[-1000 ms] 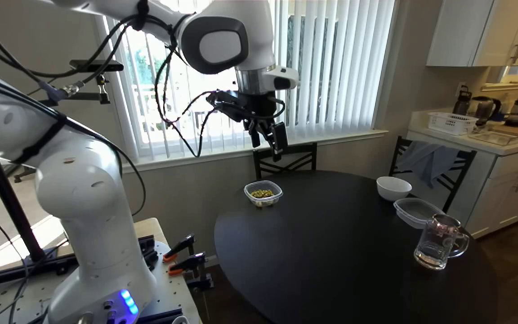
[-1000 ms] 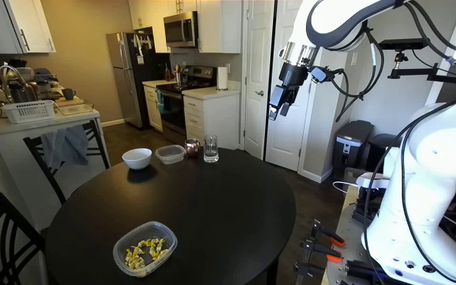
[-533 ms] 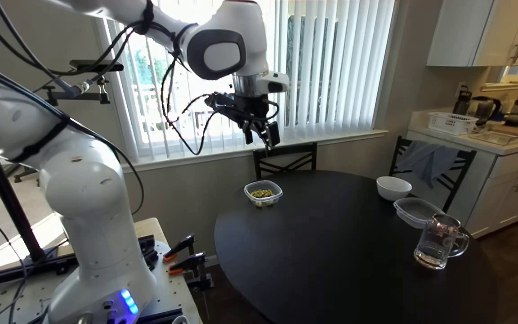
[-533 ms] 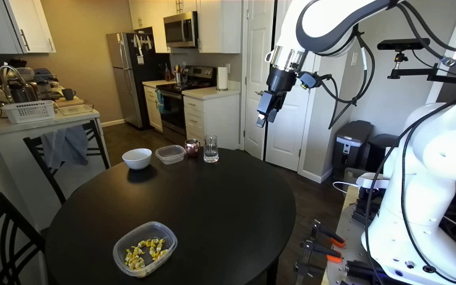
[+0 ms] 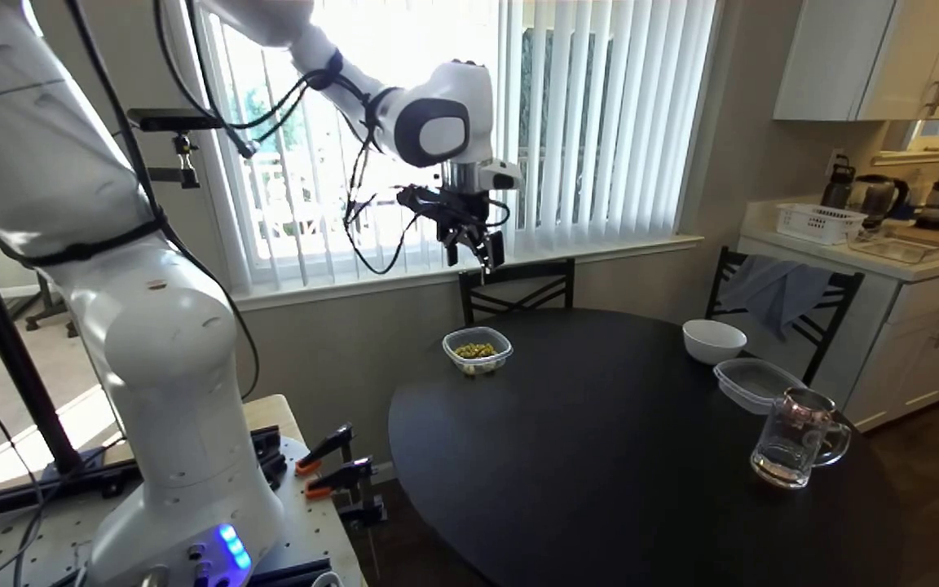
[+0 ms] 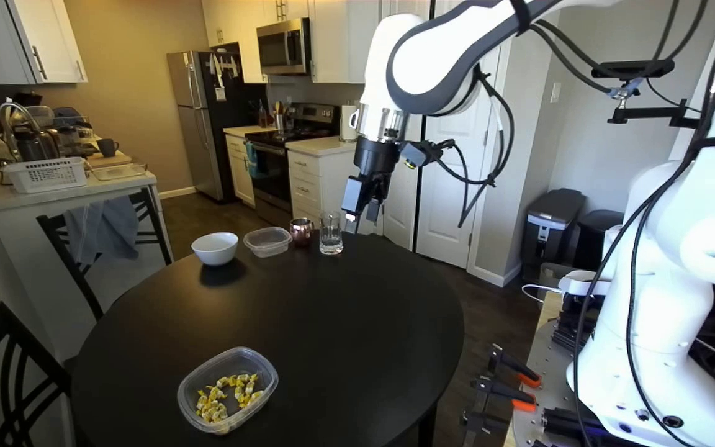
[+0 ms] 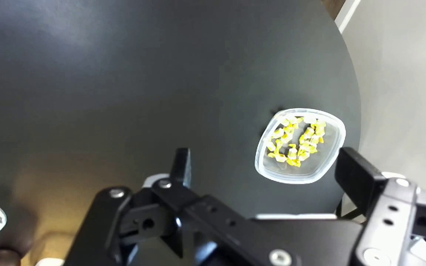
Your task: Pick up the clear lunch box and pour all the candy onto the table
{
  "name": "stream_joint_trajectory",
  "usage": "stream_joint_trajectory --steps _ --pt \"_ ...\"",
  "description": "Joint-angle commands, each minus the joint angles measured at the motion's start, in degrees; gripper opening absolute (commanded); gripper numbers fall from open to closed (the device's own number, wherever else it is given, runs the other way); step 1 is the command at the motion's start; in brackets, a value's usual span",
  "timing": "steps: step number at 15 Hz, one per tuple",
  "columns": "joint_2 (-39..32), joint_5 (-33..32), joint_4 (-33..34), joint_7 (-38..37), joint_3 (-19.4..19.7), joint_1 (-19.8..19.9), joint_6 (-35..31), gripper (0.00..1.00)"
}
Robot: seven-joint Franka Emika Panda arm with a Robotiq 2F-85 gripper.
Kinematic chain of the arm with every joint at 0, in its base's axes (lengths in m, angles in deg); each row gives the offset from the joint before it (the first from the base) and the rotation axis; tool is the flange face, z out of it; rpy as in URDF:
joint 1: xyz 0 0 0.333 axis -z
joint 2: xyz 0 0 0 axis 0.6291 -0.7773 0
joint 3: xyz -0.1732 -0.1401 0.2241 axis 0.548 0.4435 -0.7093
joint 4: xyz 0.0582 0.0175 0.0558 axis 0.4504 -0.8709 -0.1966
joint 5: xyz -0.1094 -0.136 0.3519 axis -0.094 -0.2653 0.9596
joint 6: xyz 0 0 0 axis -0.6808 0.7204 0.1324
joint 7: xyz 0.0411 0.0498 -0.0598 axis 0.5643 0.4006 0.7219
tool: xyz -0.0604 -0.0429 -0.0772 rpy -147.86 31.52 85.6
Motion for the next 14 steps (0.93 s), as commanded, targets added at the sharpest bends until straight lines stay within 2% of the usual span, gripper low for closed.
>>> stream_joint_trajectory --steps 1,6,7,10,14 --pt "-14.9 1.1 12.5 -3.5 -1.6 1.7 4.8 1.00" --pt "-25.7 2.1 23.7 -1.9 -2.1 3.3 14.2 1.00" --pt "-22.2 1.1 19.0 -2.6 -2.5 3.0 10.3 1.00" --pt "-25.9 1.0 23.1 -2.6 -2.5 3.6 12.5 1.00" --pt "-26.2 1.0 23.5 -2.6 -2.7 3.6 12.7 1.00"
